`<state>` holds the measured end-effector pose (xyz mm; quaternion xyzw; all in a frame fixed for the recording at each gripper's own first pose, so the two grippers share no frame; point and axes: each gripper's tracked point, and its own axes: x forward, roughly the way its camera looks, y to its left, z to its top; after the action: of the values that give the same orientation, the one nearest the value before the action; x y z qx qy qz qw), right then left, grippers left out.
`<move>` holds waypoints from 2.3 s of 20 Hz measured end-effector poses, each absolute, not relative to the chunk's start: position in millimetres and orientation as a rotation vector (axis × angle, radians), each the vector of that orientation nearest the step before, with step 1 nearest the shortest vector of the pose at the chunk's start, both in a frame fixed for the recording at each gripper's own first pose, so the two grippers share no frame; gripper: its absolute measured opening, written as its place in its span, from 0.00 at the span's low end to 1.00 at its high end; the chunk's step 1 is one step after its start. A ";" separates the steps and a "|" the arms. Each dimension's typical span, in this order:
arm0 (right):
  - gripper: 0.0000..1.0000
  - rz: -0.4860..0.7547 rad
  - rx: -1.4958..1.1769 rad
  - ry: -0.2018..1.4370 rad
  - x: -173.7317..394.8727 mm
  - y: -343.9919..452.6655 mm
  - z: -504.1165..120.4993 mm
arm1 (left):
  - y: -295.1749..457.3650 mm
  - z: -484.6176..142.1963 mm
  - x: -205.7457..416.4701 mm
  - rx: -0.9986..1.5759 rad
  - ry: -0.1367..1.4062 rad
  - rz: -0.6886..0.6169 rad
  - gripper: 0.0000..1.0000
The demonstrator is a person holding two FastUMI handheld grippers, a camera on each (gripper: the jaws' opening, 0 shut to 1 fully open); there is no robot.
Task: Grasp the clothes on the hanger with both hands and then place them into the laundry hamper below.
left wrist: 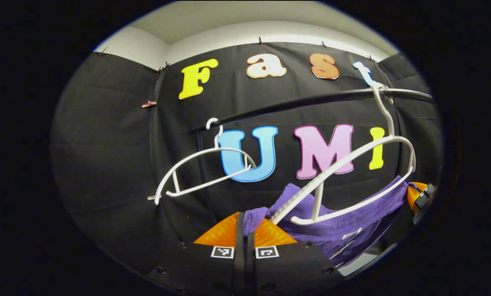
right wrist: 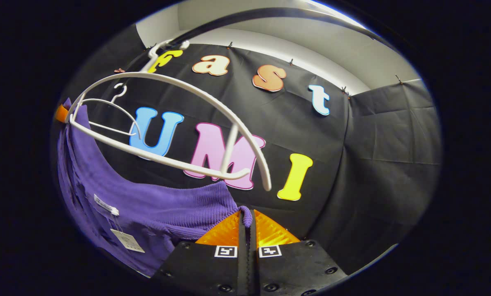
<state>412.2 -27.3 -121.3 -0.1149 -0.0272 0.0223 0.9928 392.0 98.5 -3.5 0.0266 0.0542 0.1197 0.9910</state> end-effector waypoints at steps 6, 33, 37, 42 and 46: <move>0.04 0.188 -0.233 -0.074 361.9 9.5 -102.1 | 81.5 -24.6 350.9 0.042 0.129 0.196 0.05; 0.04 0.343 -0.065 0.322 261.4 20.9 -221.0 | -99.2 -157.0 278.5 -0.270 0.362 -0.170 0.05; 0.05 0.330 -0.119 0.478 250.8 5.1 -292.5 | -100.6 -229.8 269.2 -0.231 0.504 -0.144 0.05; 0.05 0.346 -0.149 0.608 229.0 -2.2 -345.5 | -105.0 -287.7 264.4 -0.219 0.627 -0.137 0.05; 0.05 0.315 -0.172 0.700 231.5 -17.3 -381.3 | -104.1 -316.7 259.4 -0.215 0.715 -0.123 0.05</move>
<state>231.5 -17.3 -381.3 -0.0836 0.3409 0.1533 0.9237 259.4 -104.1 -316.7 -0.1051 0.3490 -0.0601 0.9293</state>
